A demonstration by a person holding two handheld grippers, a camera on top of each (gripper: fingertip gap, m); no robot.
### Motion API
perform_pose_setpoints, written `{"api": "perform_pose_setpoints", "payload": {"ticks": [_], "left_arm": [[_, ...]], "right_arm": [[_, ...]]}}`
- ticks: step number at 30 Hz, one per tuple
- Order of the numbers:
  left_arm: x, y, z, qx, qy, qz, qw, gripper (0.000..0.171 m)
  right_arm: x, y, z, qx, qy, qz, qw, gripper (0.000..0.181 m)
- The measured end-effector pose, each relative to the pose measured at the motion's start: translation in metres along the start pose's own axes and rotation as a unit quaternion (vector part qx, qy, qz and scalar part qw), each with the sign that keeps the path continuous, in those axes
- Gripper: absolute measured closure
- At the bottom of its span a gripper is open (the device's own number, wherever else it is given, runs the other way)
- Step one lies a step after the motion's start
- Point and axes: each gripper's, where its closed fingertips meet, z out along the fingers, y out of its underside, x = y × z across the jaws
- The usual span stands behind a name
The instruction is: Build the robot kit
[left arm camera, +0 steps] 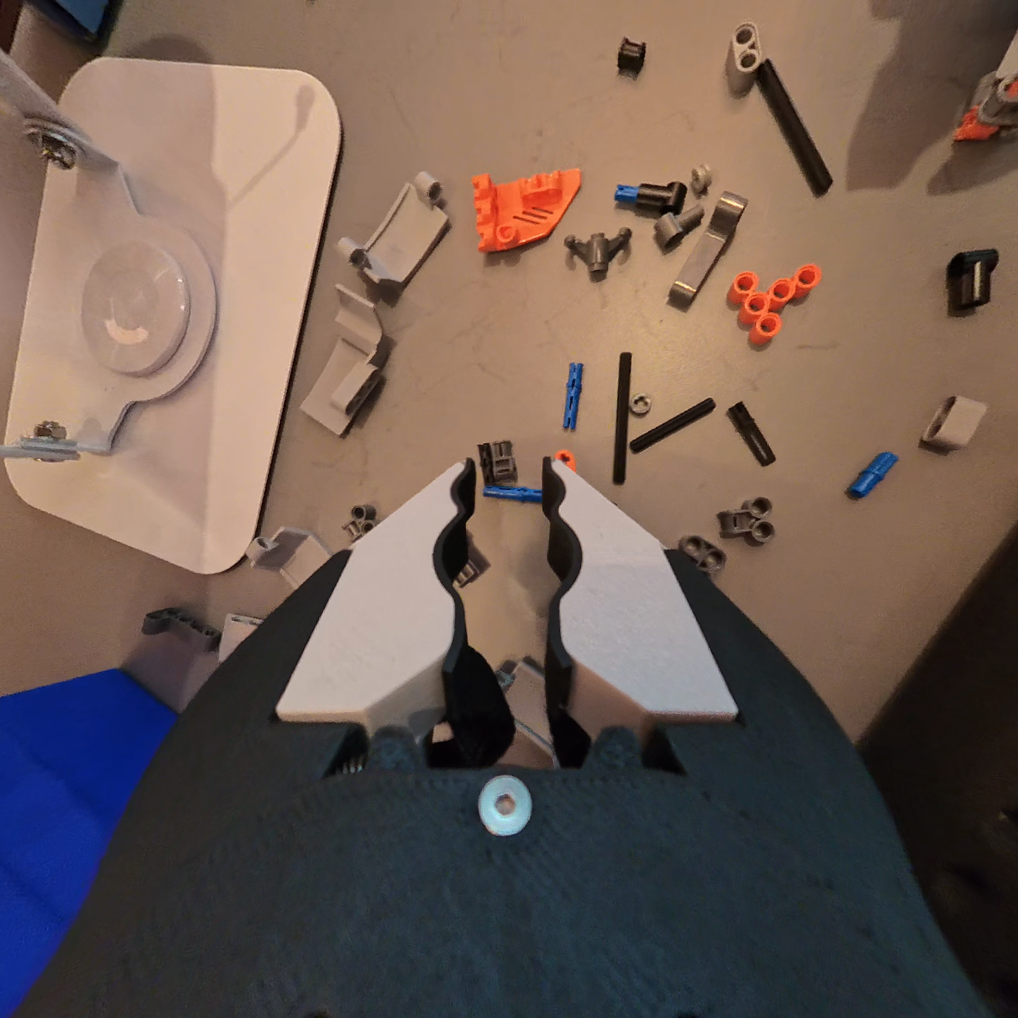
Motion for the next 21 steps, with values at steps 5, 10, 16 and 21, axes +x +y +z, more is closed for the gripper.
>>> {"api": "perform_pose_setpoints", "payload": {"ticks": [5,10,16,21], "left_arm": [[-0.004,0.000,0.000,0.005,0.011,-0.013,1.000,0.155],[-0.002,0.007,0.012,-0.033,0.003,-0.010,0.999,0.162],[0.005,0.002,0.013,-0.017,-0.002,-0.007,1.000,0.166],[0.005,-0.007,0.005,0.017,-0.038,0.010,0.999,0.166]], "right_arm": [[-0.001,0.000,0.001,-0.002,-0.001,-0.001,1.000,0.163],[0.001,0.000,-0.001,0.000,0.002,-0.001,1.000,0.163],[0.002,0.000,-0.001,0.002,0.003,0.001,1.000,0.163],[0.004,-0.004,-0.001,0.012,0.002,0.017,1.000,0.164]]}}
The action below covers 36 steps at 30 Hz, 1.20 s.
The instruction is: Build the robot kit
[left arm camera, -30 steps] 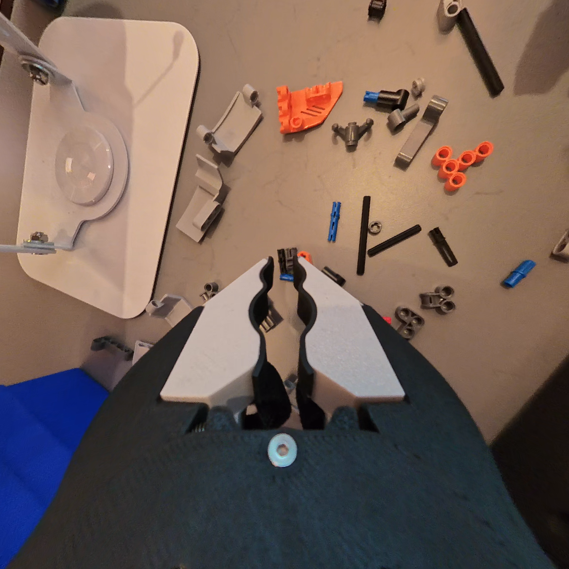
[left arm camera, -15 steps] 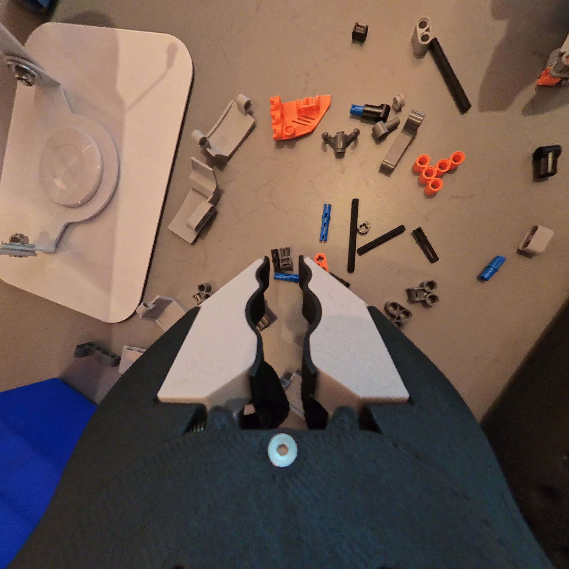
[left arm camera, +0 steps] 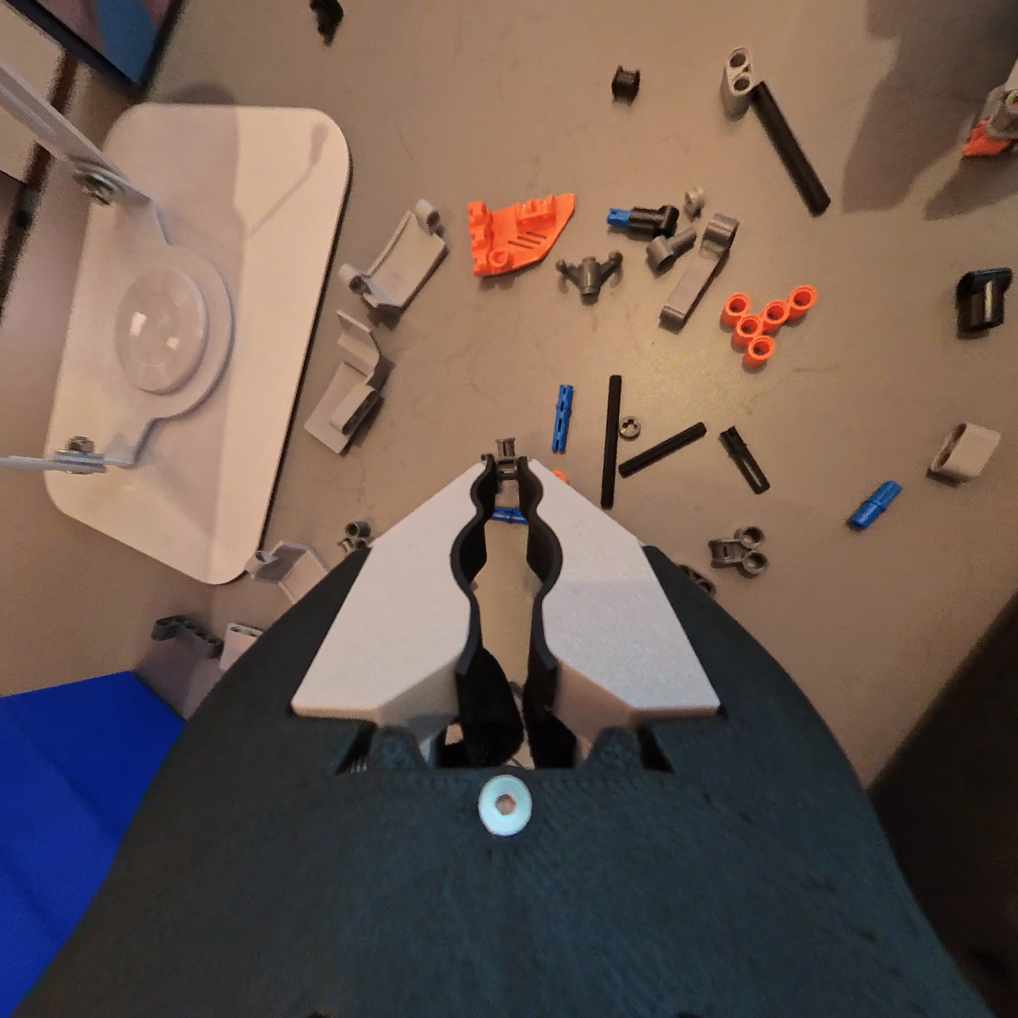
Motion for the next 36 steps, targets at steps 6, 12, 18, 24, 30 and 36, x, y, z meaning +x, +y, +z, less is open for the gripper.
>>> {"api": "perform_pose_setpoints", "payload": {"ticks": [6,12,18,24,30,36], "left_arm": [[0.003,-0.023,-0.020,0.054,-0.070,0.030,0.996,0.166],[0.016,-0.052,-0.043,0.120,-0.151,0.082,0.978,0.166],[0.035,-0.073,-0.055,0.175,-0.186,0.132,0.958,0.166],[0.050,-0.088,-0.063,0.187,-0.231,0.225,0.928,0.166],[0.062,-0.092,-0.061,0.170,-0.263,0.310,0.898,0.166],[0.072,-0.090,-0.058,0.171,-0.257,0.319,0.896,0.166]], "right_arm": [[0.013,-0.009,0.001,0.028,0.020,0.044,0.998,0.175],[0.022,-0.026,0.008,0.062,0.020,0.103,0.993,0.171],[0.030,-0.049,0.010,0.113,-0.011,0.196,0.974,0.164],[0.025,-0.054,0.019,0.132,-0.068,0.263,0.953,0.161],[0.017,-0.053,0.026,0.127,-0.104,0.283,0.945,0.161],[0.006,-0.051,0.026,0.123,-0.122,0.275,0.945,0.177]]}}
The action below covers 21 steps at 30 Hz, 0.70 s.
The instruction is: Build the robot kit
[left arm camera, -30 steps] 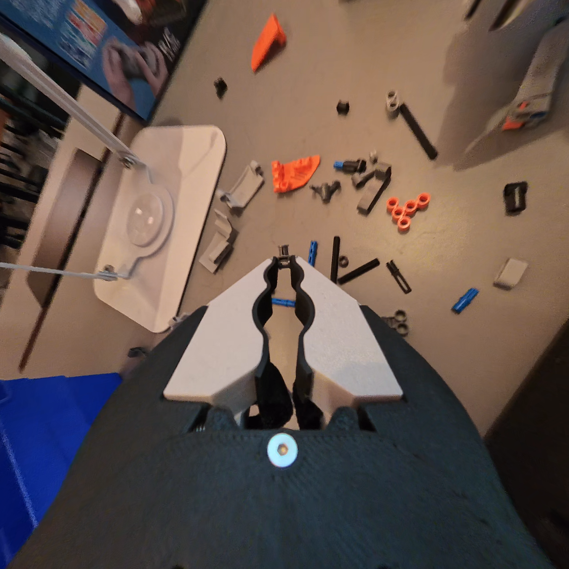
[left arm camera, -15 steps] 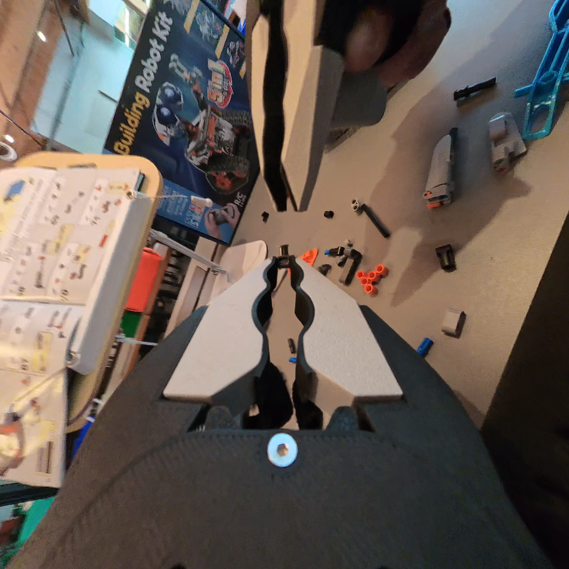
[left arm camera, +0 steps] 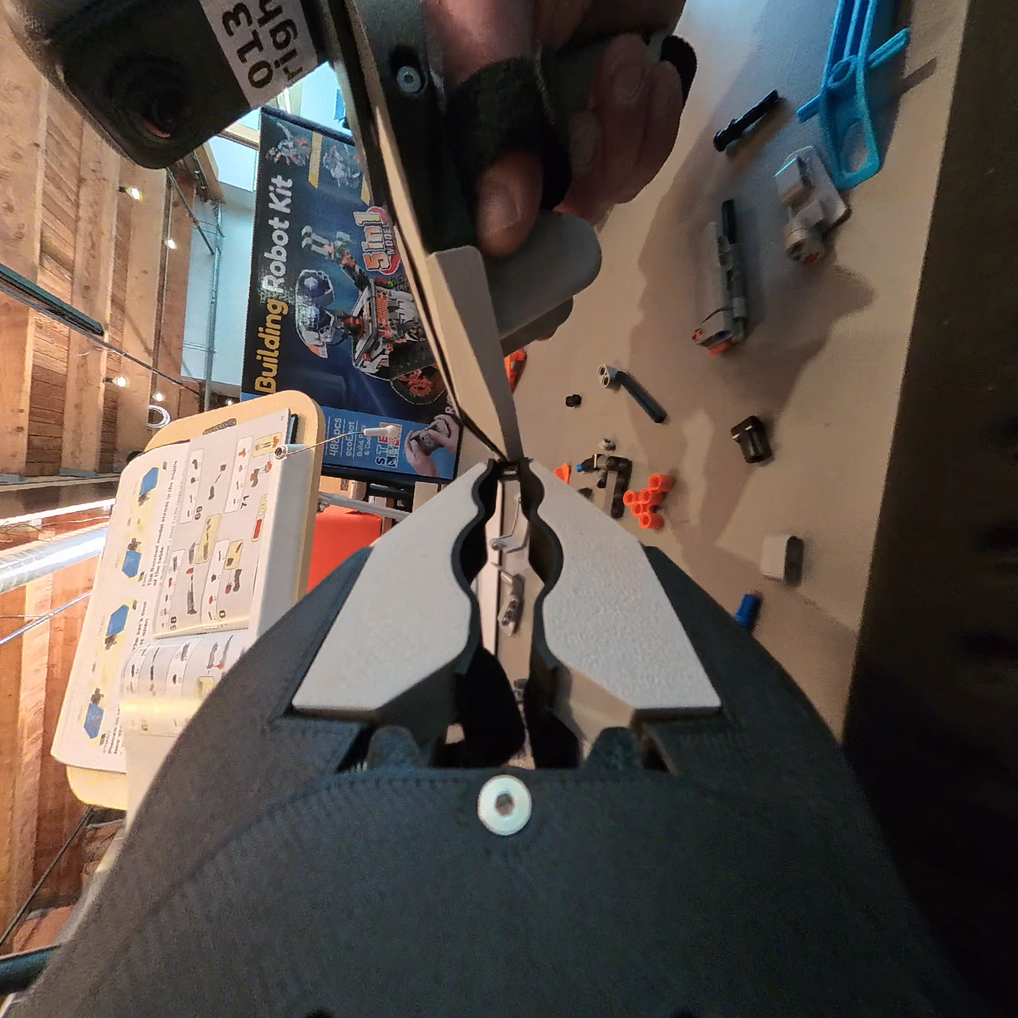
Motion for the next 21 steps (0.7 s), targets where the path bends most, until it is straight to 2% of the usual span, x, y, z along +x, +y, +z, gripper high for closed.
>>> {"api": "perform_pose_setpoints", "payload": {"ticks": [5,8,11,16,21], "left_arm": [[0.005,-0.001,-0.005,0.012,0.003,-0.040,0.999,0.163],[0.002,0.007,-0.010,0.004,0.001,-0.082,0.997,0.156],[0.000,0.003,-0.013,0.021,-0.003,-0.130,0.991,0.155],[-0.004,-0.006,-0.012,0.026,-0.024,-0.170,0.985,0.157],[-0.013,-0.016,-0.017,0.044,-0.048,-0.184,0.981,0.167]], "right_arm": [[-0.004,0.002,0.002,-0.005,0.008,-0.029,1.000,0.177],[-0.005,-0.005,0.000,0.019,0.005,-0.022,1.000,0.177],[-0.007,-0.009,-0.002,0.045,-0.007,0.004,0.999,0.177],[-0.012,-0.013,-0.007,0.075,-0.024,0.033,0.996,0.177],[-0.022,-0.014,-0.012,0.082,-0.020,0.031,0.996,0.177]]}}
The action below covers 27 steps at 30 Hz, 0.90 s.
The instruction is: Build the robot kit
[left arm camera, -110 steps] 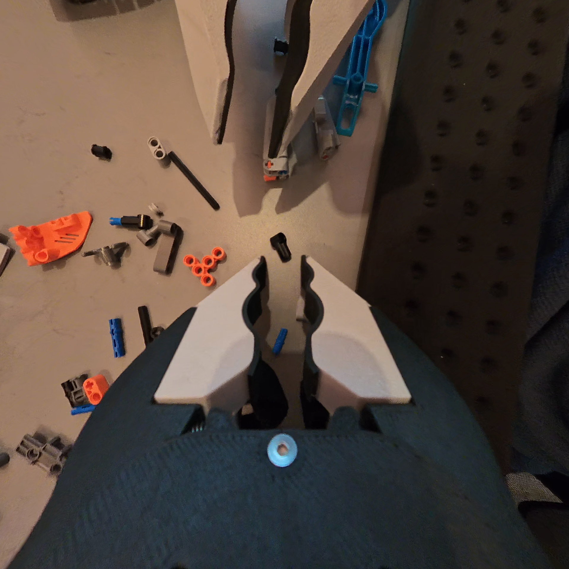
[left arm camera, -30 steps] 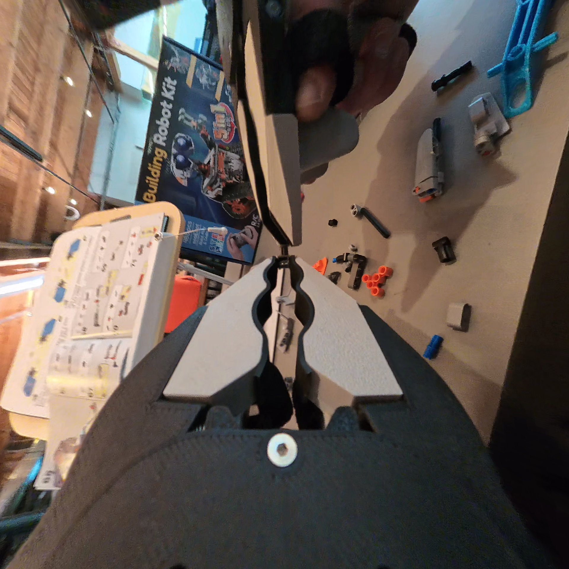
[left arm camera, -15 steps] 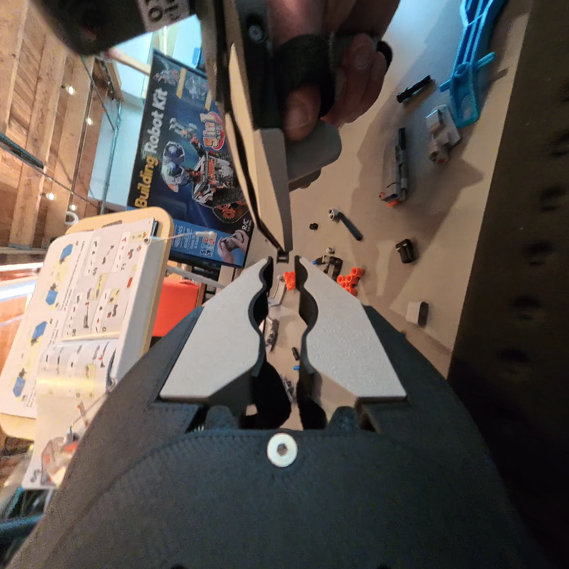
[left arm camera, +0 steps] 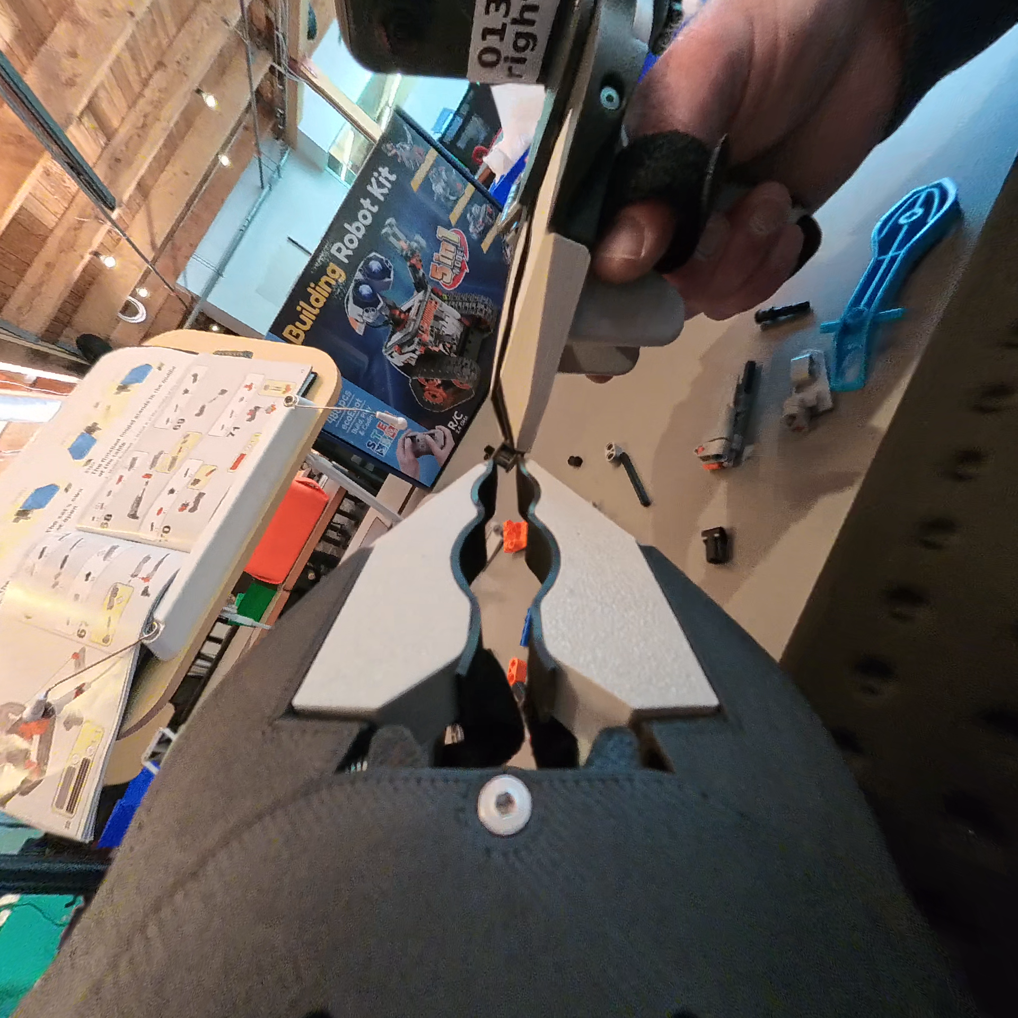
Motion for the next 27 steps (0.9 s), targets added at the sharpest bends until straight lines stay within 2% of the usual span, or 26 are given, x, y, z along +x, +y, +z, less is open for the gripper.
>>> {"api": "perform_pose_setpoints", "payload": {"ticks": [4,9,11,15,18,21,27], "left_arm": [[0.012,-0.001,0.001,0.002,0.012,0.035,0.999,0.168],[0.029,0.006,-0.004,-0.018,0.066,0.040,0.997,0.166],[0.025,0.028,-0.014,-0.073,0.089,0.035,0.993,0.161],[0.007,0.080,-0.042,-0.177,0.126,-0.030,0.976,0.156],[0.007,0.107,-0.054,-0.220,0.156,-0.054,0.961,0.157],[0.022,0.100,-0.052,-0.202,0.209,-0.085,0.953,0.160],[0.055,0.090,-0.034,-0.189,0.302,-0.042,0.933,0.157]], "right_arm": [[-0.003,0.014,-0.002,-0.024,0.008,-0.006,1.000,0.177],[-0.004,0.026,-0.005,-0.063,0.016,-0.041,0.997,0.177],[-0.002,0.021,-0.010,-0.056,0.023,-0.048,0.997,0.177],[0.006,0.019,-0.018,-0.054,0.032,-0.048,0.997,0.177],[0.009,0.023,-0.019,-0.063,0.034,-0.049,0.996,0.177],[0.009,0.026,-0.018,-0.069,0.034,-0.051,0.996,0.177],[0.008,0.032,-0.014,-0.077,0.026,-0.043,0.996,0.177]]}}
